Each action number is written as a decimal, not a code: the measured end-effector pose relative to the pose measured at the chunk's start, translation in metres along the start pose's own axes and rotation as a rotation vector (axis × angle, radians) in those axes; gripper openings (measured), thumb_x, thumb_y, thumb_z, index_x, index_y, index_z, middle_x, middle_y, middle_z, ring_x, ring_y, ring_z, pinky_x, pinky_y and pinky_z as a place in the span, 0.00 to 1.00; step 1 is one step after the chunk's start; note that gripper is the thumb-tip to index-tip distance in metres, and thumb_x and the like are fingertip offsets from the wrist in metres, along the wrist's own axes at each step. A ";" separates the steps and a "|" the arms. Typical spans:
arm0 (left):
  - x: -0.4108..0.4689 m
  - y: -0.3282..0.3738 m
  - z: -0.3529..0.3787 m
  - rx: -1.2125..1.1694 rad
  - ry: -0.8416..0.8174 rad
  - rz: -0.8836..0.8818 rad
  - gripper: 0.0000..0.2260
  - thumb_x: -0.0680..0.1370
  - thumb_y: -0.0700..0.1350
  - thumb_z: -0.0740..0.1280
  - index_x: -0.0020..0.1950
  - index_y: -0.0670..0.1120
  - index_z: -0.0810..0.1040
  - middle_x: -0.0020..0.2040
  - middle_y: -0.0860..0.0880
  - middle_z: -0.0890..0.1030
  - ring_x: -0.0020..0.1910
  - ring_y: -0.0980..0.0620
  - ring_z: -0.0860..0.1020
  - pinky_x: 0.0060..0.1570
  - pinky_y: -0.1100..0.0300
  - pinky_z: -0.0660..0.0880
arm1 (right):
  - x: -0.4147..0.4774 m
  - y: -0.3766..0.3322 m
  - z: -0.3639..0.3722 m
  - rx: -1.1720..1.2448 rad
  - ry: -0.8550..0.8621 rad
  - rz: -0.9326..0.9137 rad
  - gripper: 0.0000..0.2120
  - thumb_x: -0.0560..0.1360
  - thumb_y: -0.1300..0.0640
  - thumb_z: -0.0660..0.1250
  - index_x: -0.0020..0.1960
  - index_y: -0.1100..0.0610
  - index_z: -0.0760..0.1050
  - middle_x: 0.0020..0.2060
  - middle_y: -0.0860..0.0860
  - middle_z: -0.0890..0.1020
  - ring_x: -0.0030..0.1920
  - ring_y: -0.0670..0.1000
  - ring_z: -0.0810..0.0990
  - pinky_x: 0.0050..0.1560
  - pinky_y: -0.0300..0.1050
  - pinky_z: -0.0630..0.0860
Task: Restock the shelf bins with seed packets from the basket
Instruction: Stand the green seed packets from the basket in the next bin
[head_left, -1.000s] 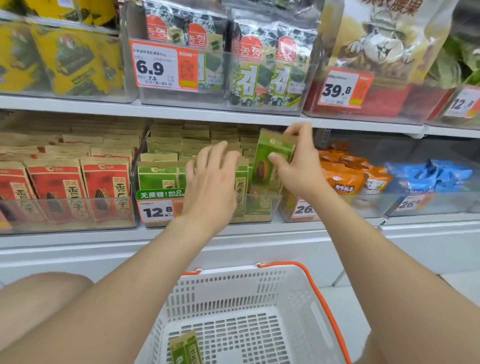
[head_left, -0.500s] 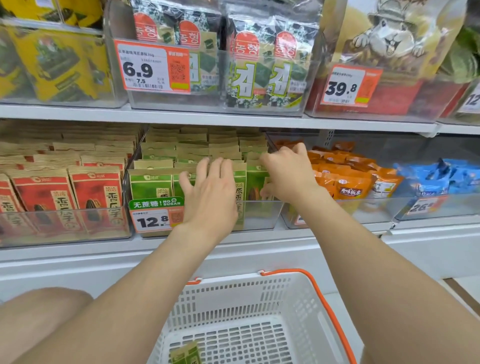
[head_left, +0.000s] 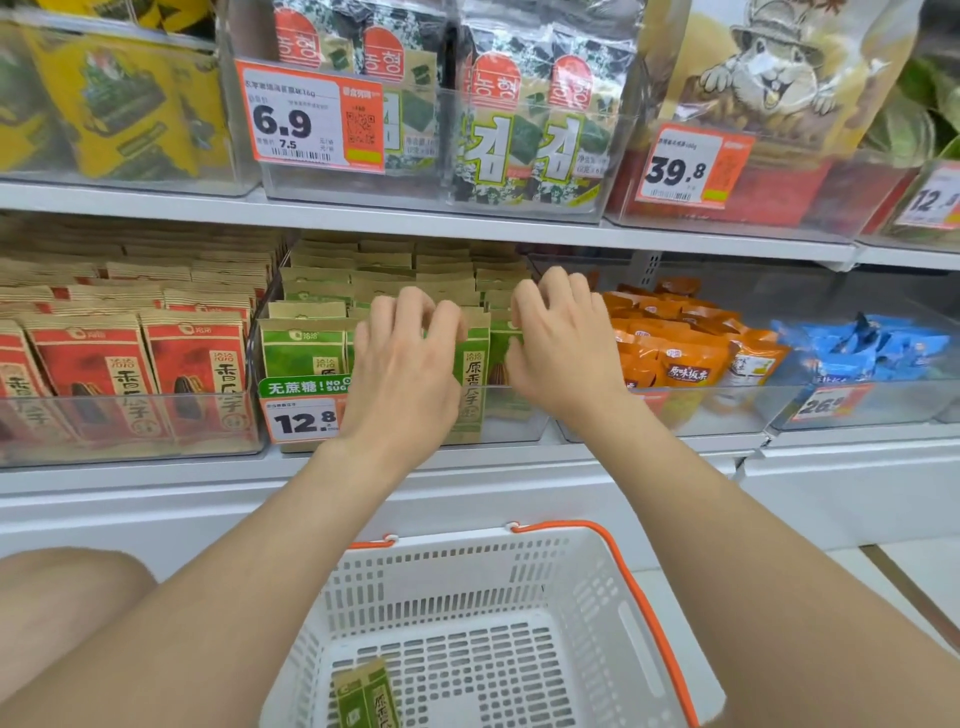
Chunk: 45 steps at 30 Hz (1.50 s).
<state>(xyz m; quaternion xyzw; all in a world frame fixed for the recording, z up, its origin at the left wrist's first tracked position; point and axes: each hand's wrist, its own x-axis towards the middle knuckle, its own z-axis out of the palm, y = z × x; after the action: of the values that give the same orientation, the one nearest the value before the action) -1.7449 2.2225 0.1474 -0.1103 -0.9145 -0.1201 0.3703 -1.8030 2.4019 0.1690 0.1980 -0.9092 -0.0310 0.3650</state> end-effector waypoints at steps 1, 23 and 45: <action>-0.002 -0.003 -0.002 0.004 -0.013 0.013 0.13 0.71 0.38 0.71 0.52 0.48 0.73 0.50 0.47 0.75 0.51 0.43 0.71 0.47 0.48 0.70 | -0.005 -0.005 -0.004 0.057 0.020 -0.044 0.09 0.70 0.54 0.65 0.47 0.56 0.69 0.41 0.53 0.73 0.41 0.56 0.71 0.39 0.50 0.64; -0.141 -0.084 0.046 0.087 -1.412 -0.099 0.06 0.84 0.45 0.62 0.49 0.47 0.77 0.52 0.48 0.79 0.39 0.50 0.75 0.38 0.56 0.70 | -0.225 -0.193 0.165 0.297 -1.450 -0.249 0.24 0.81 0.62 0.61 0.77 0.52 0.66 0.68 0.56 0.75 0.65 0.60 0.77 0.60 0.55 0.78; -0.156 -0.103 0.061 0.137 -1.545 -0.118 0.20 0.82 0.35 0.62 0.73 0.47 0.76 0.57 0.51 0.76 0.49 0.48 0.74 0.38 0.60 0.70 | -0.260 -0.208 0.186 1.011 -1.373 0.230 0.04 0.82 0.50 0.59 0.54 0.44 0.63 0.56 0.53 0.67 0.42 0.56 0.76 0.47 0.51 0.79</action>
<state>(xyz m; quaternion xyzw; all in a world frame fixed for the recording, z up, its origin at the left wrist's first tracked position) -1.7050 2.1258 -0.0194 -0.0908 -0.9230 0.0281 -0.3730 -1.6887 2.2937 -0.1780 0.1810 -0.8476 0.3020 -0.3971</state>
